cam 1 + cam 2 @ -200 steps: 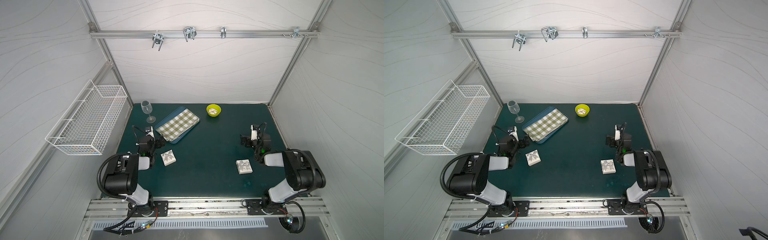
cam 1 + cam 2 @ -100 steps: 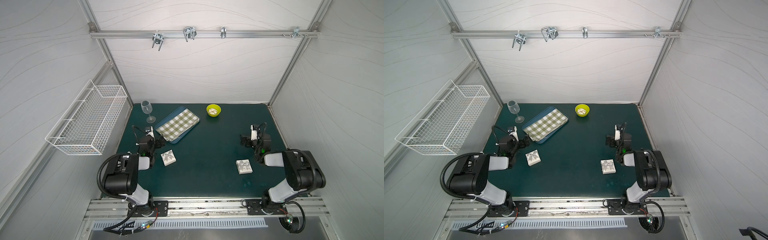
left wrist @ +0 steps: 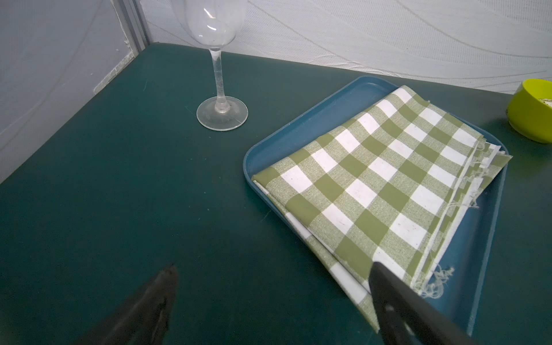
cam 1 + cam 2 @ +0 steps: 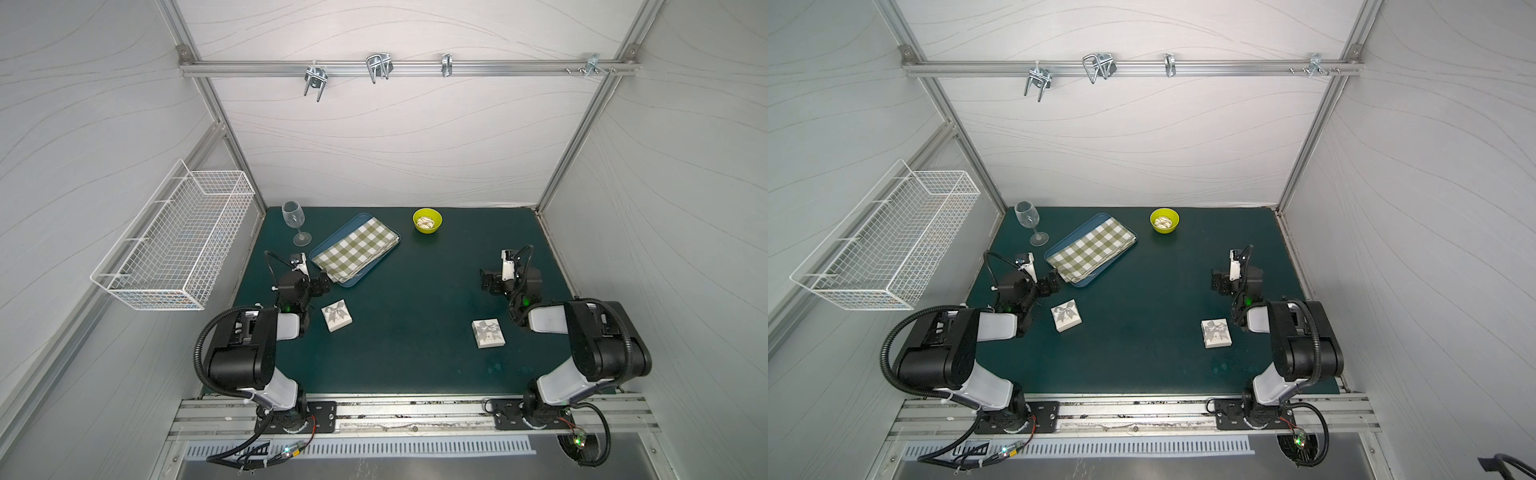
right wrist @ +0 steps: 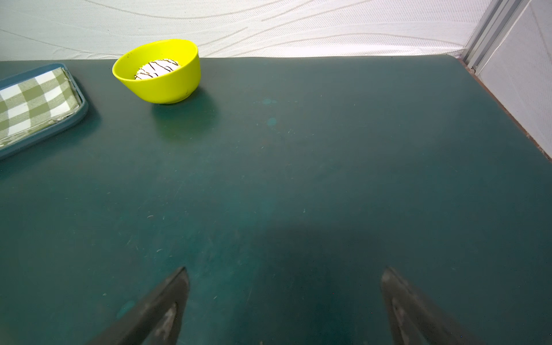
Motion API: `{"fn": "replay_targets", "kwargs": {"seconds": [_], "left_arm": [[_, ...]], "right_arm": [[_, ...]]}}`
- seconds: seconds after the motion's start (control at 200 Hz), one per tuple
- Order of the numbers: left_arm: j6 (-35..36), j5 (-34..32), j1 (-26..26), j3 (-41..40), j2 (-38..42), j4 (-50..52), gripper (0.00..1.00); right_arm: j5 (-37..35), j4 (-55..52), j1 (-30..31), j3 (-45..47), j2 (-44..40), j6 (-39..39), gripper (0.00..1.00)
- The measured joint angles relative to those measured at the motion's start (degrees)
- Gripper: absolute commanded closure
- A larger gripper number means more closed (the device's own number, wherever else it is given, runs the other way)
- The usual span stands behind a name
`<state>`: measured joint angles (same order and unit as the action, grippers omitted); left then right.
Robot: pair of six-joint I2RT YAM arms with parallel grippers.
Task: Take the necklace out of the lift-off lid jewelry box
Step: Move the jewelry box to the center of the board.
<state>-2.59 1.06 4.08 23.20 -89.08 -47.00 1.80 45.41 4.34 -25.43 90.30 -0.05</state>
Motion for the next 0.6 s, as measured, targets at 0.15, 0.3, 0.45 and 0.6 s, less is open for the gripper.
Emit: {"fn": "replay_targets", "kwargs": {"seconds": [0.15, 0.3, 0.45, 0.6], "left_arm": [[0.00, 0.00, 0.00, 0.00, -0.02, 0.00, 0.01], [-0.04, -0.37, -0.07, -0.17, 0.63, 0.26, 0.01], [-1.88, -3.34, -0.11, 0.85, 9.09, 10.40, 0.01], [-4.59, -6.45, -0.11, 8.70, 17.59, 27.74, 0.01]], "right_arm": [[2.14, 0.02, -1.31, 0.00, 0.00, 0.22, 0.01], [3.08, 0.07, -1.77, 0.00, 0.00, 0.26, 0.01], [4.55, 0.90, -2.54, 0.31, -0.02, 0.81, 0.01], [4.66, -3.04, -3.13, 0.37, -3.30, 1.64, 0.01]]}}
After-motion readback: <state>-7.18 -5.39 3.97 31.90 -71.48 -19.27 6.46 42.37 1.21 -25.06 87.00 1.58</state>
